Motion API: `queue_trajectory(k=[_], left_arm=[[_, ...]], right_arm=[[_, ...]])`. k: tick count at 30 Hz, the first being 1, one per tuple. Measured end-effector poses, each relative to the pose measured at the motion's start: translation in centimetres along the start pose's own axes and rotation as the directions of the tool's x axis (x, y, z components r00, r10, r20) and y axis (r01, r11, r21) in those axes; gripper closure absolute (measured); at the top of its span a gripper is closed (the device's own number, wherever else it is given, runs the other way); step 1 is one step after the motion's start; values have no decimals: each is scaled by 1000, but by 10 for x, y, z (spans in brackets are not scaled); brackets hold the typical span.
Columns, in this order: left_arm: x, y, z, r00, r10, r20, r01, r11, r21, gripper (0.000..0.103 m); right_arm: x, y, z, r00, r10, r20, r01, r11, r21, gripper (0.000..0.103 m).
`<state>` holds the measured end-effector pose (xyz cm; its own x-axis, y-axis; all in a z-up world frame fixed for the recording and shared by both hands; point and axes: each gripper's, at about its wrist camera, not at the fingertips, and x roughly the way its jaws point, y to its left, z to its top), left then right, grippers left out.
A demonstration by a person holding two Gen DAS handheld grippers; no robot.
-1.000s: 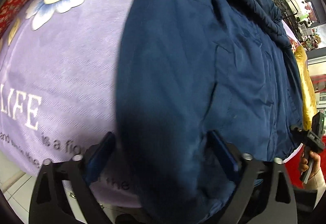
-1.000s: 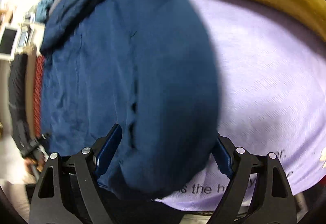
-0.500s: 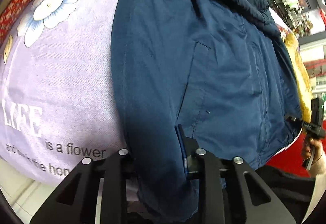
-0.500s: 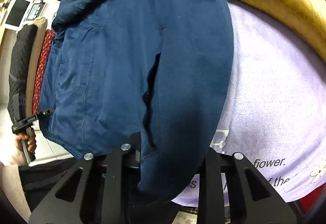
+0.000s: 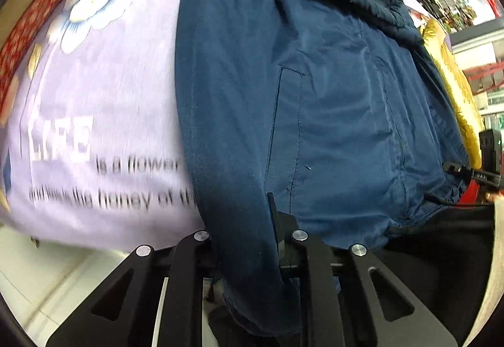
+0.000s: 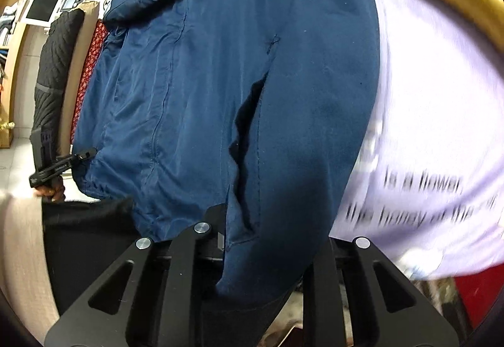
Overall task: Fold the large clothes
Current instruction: 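Fold the hem up toward the collar with both tools and release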
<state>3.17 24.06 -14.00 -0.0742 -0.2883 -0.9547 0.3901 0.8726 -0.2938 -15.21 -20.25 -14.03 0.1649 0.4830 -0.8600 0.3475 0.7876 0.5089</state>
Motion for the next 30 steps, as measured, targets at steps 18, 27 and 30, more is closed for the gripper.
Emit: queue_trajectory(k=[18, 27, 30], left_arm=[[-32, -27, 120, 985, -11, 170, 7, 1000, 24, 87], [-65, -15, 214, 949, 30, 314, -38, 999, 20, 87], [-71, -12, 251, 936, 78, 344, -78, 997, -14, 87]], right_arm=[[-16, 46, 102, 988, 100, 117, -90, 992, -87, 83], [-61, 16, 193, 935, 177, 306, -211, 974, 81, 83], [-75, 9, 222, 914, 176, 366, -236, 964, 125, 83]])
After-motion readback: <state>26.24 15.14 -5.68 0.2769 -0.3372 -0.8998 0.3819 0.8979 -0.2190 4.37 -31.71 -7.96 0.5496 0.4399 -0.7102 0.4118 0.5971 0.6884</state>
